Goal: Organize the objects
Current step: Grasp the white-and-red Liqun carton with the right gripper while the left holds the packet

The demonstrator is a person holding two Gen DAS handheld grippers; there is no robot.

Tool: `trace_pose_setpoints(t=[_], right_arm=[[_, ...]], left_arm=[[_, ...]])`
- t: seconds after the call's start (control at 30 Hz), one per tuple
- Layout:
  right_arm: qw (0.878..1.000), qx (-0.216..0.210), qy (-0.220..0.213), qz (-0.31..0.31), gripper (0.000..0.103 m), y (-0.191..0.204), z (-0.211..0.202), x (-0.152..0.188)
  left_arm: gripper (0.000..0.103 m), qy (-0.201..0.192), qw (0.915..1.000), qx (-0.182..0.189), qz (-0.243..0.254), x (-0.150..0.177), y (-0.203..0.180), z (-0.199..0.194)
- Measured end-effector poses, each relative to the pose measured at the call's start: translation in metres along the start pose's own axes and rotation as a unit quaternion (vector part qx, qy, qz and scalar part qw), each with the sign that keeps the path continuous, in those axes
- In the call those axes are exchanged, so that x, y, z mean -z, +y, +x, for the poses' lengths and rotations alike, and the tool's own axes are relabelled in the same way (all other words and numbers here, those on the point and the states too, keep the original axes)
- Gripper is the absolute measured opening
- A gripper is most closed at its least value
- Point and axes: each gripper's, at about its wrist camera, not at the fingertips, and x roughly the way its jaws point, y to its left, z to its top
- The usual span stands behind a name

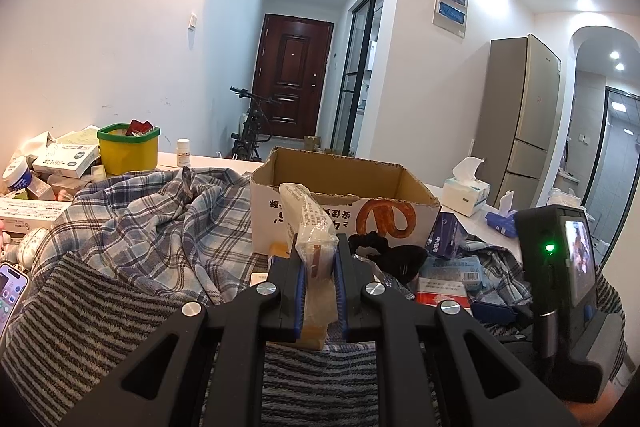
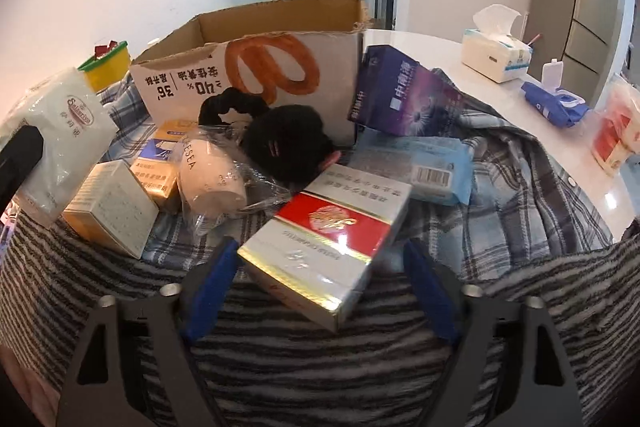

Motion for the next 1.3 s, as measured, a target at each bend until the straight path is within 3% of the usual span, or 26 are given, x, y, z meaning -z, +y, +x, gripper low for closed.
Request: trace_pose_setpoints(t=[0.23, 0.37, 0.67, 0.77, 0.87, 1.03, 1.07, 1.13, 1.2, 1.3], right_arm=[[0.998, 0.024, -0.027, -0.046, 0.072, -0.007, -0.028, 0.014], [0.997, 0.020, -0.019, -0.066, 0.072, -0.015, -0.037, 0.023], [0.998, 0.030, -0.025, -0.043, 0.072, -0.033, -0.050, 0.032], [0.998, 0.032, -0.043, -0.020, 0.084, -0.034, -0.054, 0.030], [0.999, 0.015, -0.050, 0.006, 0.085, -0.031, -0.050, 0.024], [0.998, 0.041, -0.043, -0.025, 0.085, -0.017, -0.030, 0.019], [0.998, 0.038, -0.036, -0.028, 0.084, -0.017, -0.026, 0.019], [0.999, 0.033, -0.027, -0.033, 0.069, -0.016, -0.023, 0.018], [0.998, 0.048, -0.027, -0.044, 0.061, -0.015, -0.022, 0.018], [0.997, 0.044, -0.028, -0.063, 0.056, -0.014, -0.023, 0.017]], left_arm=[[0.013, 0.001, 1.0000, 0.000, 0.001, 0.000, 0.000, 0.000], [0.013, 0.000, 1.0000, 0.000, 0.000, 0.000, 0.000, 0.000], [0.013, 0.001, 1.0000, 0.000, 0.000, 0.000, 0.000, 0.000], [0.013, 0.000, 1.0000, 0.000, 0.001, 0.000, 0.000, 0.000], [0.013, 0.000, 1.0000, 0.001, 0.000, 0.000, 0.000, 0.000], [0.013, 0.000, 1.0000, 0.001, 0.001, 0.000, 0.000, 0.000], [0.013, 0.001, 1.0000, 0.001, 0.001, 0.000, 0.000, 0.000], [0.013, 0.001, 1.0000, 0.001, 0.002, 0.000, -0.001, 0.001], [0.013, 0.000, 1.0000, 0.001, 0.001, 0.000, 0.000, 0.000], [0.013, 0.001, 1.0000, 0.000, 0.000, 0.000, 0.000, 0.001]])
